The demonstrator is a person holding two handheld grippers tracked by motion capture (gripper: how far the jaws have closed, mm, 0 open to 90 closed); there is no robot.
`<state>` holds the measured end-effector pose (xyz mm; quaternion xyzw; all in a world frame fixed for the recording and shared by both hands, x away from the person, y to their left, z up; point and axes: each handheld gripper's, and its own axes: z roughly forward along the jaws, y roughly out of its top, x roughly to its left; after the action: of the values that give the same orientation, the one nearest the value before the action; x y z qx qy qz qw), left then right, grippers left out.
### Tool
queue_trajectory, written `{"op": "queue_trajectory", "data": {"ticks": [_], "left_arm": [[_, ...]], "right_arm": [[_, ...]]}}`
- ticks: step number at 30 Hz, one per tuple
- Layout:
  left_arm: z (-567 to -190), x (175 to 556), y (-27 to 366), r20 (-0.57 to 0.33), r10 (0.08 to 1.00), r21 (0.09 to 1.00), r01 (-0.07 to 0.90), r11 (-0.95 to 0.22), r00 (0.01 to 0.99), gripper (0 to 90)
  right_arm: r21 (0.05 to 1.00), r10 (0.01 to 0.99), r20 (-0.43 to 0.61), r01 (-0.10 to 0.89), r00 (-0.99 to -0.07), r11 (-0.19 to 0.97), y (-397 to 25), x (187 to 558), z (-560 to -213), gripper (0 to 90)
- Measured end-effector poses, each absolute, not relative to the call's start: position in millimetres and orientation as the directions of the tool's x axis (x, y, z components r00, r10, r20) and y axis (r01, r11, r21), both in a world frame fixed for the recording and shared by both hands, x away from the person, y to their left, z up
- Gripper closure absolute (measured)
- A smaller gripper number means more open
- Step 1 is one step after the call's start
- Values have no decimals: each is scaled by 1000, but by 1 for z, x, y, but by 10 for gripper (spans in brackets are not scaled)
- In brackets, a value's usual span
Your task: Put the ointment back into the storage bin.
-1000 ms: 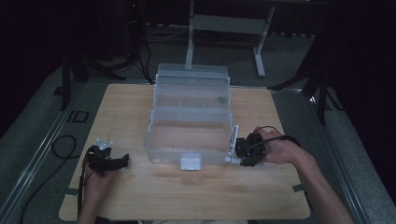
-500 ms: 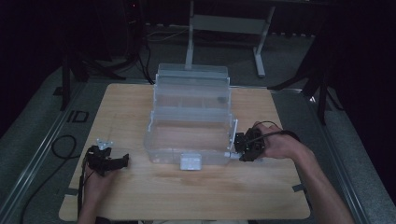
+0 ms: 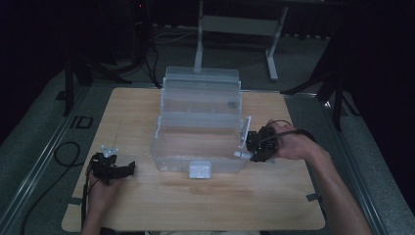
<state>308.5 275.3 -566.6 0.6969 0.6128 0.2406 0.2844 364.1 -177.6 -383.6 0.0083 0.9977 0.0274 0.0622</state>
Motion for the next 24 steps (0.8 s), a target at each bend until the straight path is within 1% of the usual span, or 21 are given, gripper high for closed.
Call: {"op": "queue_trajectory", "data": {"ticks": [24], "left_arm": [[-567,309,275,-13,990,690,718,-92,139,37]], "right_arm": [[46,3,-133,-3,-991,999,-158,376,-378,701]]}}
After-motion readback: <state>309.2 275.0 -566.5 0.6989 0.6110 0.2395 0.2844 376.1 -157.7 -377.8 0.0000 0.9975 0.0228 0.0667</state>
